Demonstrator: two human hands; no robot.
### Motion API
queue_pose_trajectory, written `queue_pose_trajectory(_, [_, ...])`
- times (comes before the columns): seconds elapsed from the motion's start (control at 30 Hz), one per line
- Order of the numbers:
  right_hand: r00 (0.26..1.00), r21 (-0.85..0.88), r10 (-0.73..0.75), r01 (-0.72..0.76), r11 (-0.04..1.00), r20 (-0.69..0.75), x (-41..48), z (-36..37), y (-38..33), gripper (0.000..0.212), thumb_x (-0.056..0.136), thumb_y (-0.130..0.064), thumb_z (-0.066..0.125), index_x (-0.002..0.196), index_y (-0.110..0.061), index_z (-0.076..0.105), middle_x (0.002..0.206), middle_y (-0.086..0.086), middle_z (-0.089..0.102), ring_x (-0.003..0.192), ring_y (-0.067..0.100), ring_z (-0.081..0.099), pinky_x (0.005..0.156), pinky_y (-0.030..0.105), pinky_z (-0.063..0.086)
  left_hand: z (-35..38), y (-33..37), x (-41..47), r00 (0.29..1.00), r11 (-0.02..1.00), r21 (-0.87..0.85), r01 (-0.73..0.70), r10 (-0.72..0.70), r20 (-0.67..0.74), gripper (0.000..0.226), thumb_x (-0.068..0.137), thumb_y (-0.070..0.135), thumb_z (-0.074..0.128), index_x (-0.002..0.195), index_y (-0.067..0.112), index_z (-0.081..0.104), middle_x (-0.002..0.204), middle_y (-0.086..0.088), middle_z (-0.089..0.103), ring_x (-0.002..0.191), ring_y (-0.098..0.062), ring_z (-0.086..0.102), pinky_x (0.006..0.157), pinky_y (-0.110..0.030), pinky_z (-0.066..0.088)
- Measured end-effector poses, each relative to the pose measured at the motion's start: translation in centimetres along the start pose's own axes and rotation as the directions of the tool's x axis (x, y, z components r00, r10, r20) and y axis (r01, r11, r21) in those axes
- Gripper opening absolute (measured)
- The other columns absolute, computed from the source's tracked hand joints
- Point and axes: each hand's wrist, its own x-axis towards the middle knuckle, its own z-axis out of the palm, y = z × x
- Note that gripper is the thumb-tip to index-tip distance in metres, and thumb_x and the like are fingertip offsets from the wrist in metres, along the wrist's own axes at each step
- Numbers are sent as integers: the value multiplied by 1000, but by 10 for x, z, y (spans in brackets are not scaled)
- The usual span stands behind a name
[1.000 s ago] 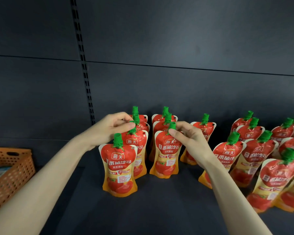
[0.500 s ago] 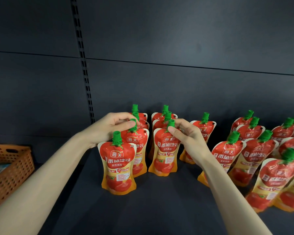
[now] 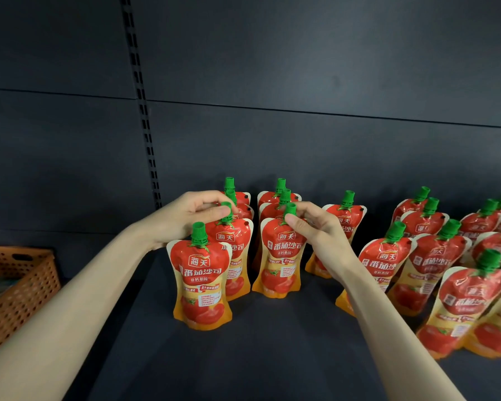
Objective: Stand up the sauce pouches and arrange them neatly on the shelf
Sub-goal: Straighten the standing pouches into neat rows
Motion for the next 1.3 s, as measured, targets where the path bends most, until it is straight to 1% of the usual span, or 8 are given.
queue_pose_trajectory(0.27, [1000, -6, -6, 6, 1000, 7, -1, -1, -3, 17, 91, -11, 56, 104, -16, 67, 104, 10, 69, 94, 15, 68, 76, 22, 54, 2, 0, 0, 1000, 1000, 16, -6, 6, -8, 28, 84, 33, 53, 104, 16, 64, 107, 0, 69, 98, -16, 67, 77, -29, 56])
queue_pose_trajectory(0.37, [1000, -11, -9, 9, 1000, 10, -1, -1, -3, 17, 91, -11, 56, 104, -15, 67, 104, 10, 69, 94, 15, 68, 76, 22, 54, 1, 0, -1, 1000, 1000, 17, 0, 0, -7, 28, 84, 33, 53, 104, 17, 64, 107, 0, 69, 97, -16, 67, 74, -26, 56])
queue_pose_trajectory(0.5, [1000, -11, 0, 0, 1000, 9, 0, -2, -2, 19, 92, -12, 56, 107, -15, 66, 105, 7, 69, 96, 16, 68, 77, 23, 54, 1, 0, -1, 1000, 1000, 18, -1, 1, -12, 27, 84, 33, 53, 103, 18, 65, 106, 1, 69, 97, -15, 67, 76, -27, 56])
queue_pose_trajectory(0.63, [1000, -15, 9, -9, 1000, 4, 1, -3, 0, 20, 92, -12, 56, 109, -12, 66, 106, 8, 69, 97, 16, 68, 77, 24, 54, 1, 1, 0, 1000, 1000, 11, -9, 9, -11, 26, 84, 32, 53, 102, 18, 65, 104, 1, 70, 96, -15, 67, 73, -24, 55])
queue_pose_trajectory(0.87, [1000, -18, -20, 20, 1000, 3, 1, -1, -1, 18, 92, -10, 55, 107, -13, 66, 103, 6, 69, 91, 9, 68, 72, 17, 52, 1, 0, -1, 1000, 1000, 19, -6, 7, -8, 28, 84, 32, 53, 104, 16, 64, 105, 0, 69, 97, -15, 67, 76, -26, 56])
queue_pose_trajectory(1.0, [999, -72, -46, 45, 996, -13, 1, 0, -2, 16, 91, -11, 56, 102, -18, 66, 100, 3, 69, 90, 6, 67, 72, 16, 52, 0, 1, -2, 1000, 1000, 12, 14, -14, -8, 30, 83, 34, 54, 106, 18, 65, 105, 2, 70, 97, -14, 67, 77, -27, 57])
queue_pose_trajectory(1.17, [997, -137, -75, 71, 988, -23, 1, 1, -5, 14, 90, -12, 59, 96, -23, 66, 96, -3, 70, 89, 5, 68, 72, 18, 54, -1, 4, -4, 999, 1000, 9, 28, -28, -28, 28, 84, 32, 56, 108, 21, 65, 104, 5, 71, 96, -11, 67, 73, -21, 55])
queue_pose_trajectory(1.3, [995, -178, -81, 71, 981, -49, -2, 0, -8, 16, 89, -15, 61, 96, -29, 65, 99, -3, 69, 94, 10, 67, 78, 22, 56, -2, 6, -8, 998, 1000, 21, 21, -20, -61, 28, 86, 31, 54, 110, 23, 65, 105, 9, 70, 98, -6, 66, 76, -20, 55])
